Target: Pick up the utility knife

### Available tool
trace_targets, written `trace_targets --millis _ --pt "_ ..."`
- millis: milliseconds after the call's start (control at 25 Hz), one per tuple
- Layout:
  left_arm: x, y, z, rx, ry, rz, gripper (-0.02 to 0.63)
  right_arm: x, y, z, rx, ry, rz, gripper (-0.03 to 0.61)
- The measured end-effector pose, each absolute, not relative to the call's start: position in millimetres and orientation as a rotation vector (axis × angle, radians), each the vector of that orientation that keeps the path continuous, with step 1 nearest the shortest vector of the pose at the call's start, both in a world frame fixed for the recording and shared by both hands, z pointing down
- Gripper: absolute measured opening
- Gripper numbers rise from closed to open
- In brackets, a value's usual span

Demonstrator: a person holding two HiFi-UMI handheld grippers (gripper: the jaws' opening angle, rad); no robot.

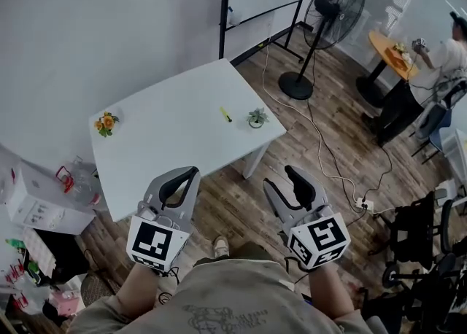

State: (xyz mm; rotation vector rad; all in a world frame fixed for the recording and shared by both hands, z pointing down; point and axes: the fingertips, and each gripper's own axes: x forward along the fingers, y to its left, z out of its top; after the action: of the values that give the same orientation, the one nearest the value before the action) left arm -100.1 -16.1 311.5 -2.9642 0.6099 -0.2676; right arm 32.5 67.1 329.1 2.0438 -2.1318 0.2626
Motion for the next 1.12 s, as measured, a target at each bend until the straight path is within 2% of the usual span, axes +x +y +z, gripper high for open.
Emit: trace_targets --millis 520,1120 --pt "-60 -84 324 -2.958 0.650 -0.292 0.000 76 -9 351 1.978 -2.160 0.291 0.228" --pt "33 -205 327 -2.883 0.980 -0.385 0.000 183 -161 354 1.696 -2.348 0.304 0.221"
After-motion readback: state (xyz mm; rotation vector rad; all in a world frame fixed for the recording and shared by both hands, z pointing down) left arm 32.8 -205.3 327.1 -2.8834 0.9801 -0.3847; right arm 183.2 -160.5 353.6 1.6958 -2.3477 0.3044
